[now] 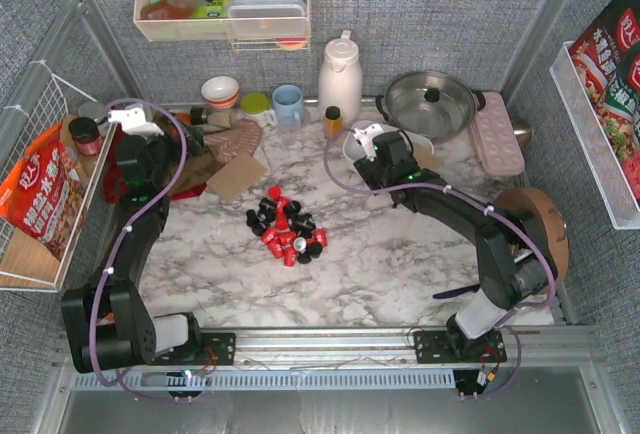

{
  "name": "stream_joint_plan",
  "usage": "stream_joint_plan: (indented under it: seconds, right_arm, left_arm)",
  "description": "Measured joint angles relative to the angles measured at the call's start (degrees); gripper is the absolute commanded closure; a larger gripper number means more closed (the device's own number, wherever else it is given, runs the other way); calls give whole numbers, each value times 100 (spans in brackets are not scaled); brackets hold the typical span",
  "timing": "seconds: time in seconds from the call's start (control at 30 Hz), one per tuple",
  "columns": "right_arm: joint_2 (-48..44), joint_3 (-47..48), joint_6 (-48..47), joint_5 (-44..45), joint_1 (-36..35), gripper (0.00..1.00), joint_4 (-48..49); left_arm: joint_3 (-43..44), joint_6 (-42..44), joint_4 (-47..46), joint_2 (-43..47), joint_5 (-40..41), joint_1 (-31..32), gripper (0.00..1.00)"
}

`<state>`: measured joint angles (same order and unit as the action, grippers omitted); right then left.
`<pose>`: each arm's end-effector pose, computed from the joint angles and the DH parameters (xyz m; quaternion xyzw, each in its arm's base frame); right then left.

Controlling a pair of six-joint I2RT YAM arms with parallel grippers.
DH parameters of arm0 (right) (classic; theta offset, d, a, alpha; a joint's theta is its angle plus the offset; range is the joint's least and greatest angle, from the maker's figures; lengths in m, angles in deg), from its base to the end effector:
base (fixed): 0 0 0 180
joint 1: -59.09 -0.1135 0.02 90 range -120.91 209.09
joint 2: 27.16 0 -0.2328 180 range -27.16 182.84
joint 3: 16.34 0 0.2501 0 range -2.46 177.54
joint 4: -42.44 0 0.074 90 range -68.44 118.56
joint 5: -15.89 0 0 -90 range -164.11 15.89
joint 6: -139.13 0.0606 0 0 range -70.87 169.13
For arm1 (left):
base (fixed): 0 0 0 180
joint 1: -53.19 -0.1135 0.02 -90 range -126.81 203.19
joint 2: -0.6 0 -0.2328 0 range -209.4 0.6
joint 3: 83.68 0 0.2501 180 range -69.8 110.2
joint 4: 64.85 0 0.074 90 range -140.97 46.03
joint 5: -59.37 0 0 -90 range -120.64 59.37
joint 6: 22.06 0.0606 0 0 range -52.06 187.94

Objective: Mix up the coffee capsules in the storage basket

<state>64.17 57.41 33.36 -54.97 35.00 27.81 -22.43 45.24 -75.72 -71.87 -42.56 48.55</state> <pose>0.3503 0.1349 0.2007 -0.2188 0.8390 -0.1106 0.4858 0.3284 0.0141 0.2860 -0.0955 0.7028 -0.1828 0.6809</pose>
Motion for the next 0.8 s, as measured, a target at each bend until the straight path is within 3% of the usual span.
stream_joint_plan:
  seconds: [0.43, 0.8]
  right_arm:
    - [767, 149, -1357, 675, -151, 21, -68]
    - [881, -94, -2046, 1587, -391, 70, 354]
  left_arm:
    - [160, 55, 824, 96, 273, 0, 1]
    - [160, -9, 944, 76, 273, 0, 1]
